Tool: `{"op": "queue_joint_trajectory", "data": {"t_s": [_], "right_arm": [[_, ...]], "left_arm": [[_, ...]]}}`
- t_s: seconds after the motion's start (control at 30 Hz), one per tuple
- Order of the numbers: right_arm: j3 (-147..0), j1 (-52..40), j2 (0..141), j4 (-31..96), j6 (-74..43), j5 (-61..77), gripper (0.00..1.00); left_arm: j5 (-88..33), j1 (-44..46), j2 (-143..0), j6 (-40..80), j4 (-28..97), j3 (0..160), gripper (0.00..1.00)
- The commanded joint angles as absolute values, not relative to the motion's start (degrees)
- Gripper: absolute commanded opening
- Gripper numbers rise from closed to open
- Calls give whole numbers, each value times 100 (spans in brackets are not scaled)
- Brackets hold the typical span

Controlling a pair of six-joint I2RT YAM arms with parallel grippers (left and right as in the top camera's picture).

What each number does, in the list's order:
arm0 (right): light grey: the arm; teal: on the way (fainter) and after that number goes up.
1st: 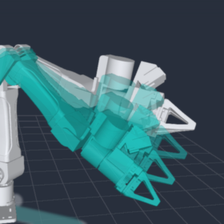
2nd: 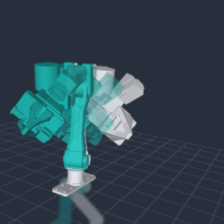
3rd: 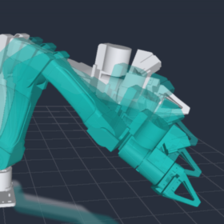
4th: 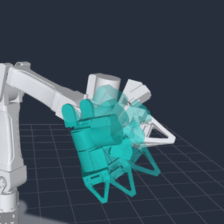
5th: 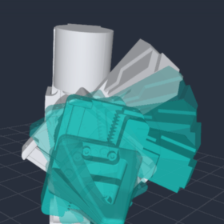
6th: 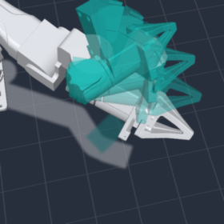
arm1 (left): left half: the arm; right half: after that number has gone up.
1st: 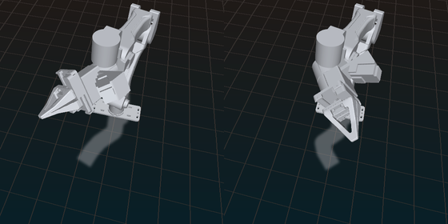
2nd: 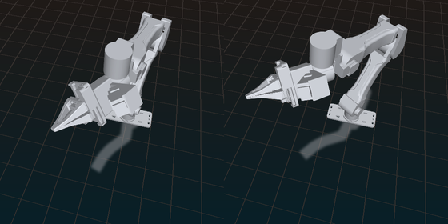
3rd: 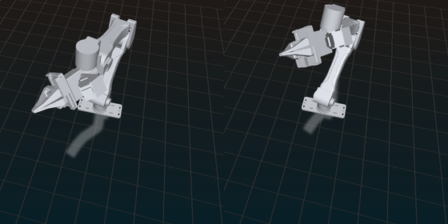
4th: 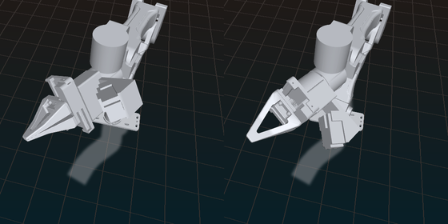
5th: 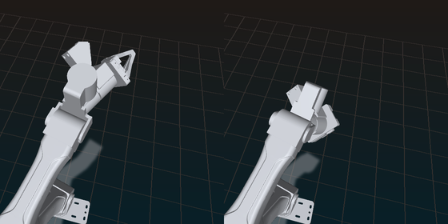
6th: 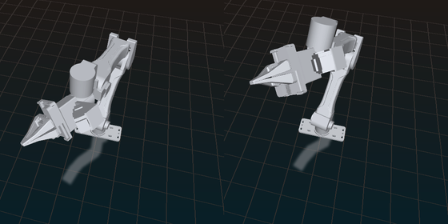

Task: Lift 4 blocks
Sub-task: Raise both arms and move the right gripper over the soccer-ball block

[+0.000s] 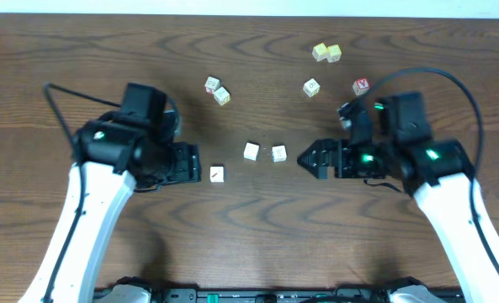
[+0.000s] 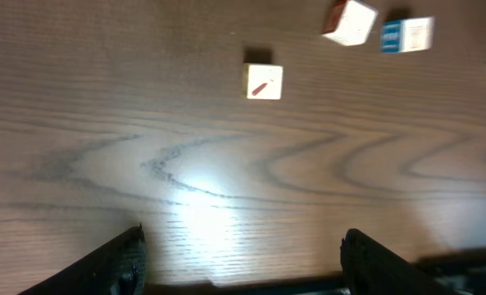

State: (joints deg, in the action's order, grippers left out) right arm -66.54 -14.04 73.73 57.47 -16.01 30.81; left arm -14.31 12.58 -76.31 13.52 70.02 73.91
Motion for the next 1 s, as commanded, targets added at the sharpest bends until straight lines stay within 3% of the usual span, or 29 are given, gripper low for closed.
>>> {"op": "queue_joint_trajectory", "data": {"t_s": [0.0, 0.17, 0.3, 0.4, 0.67, 0.97], "right_arm": [[-7286, -2012, 8075, 6316, -2108, 705, 99], [-7343, -2206, 8785, 6388, -2272, -272, 95], [-7343, -2102, 8831, 6289, -2270, -639, 95], [-7338, -1892, 8831, 6108, -2167, -744, 98], [-7164, -1068, 8851, 5256, -268, 257, 99], [-6665, -930, 8853, 4744, -187, 456, 71]], "left_arm": [[-956, 1424, -8020, 1575, 6928, 7524, 76], [-812, 1393, -8576, 1610, 6814, 7524, 76], [49, 1153, -8770, 2613, 7030, 7524, 76], [67, 945, -8790, 2648, 7024, 7524, 76], [49, 816, -8790, 2650, 7024, 7524, 76], [49, 816, -8792, 2648, 7022, 7511, 76]]}}
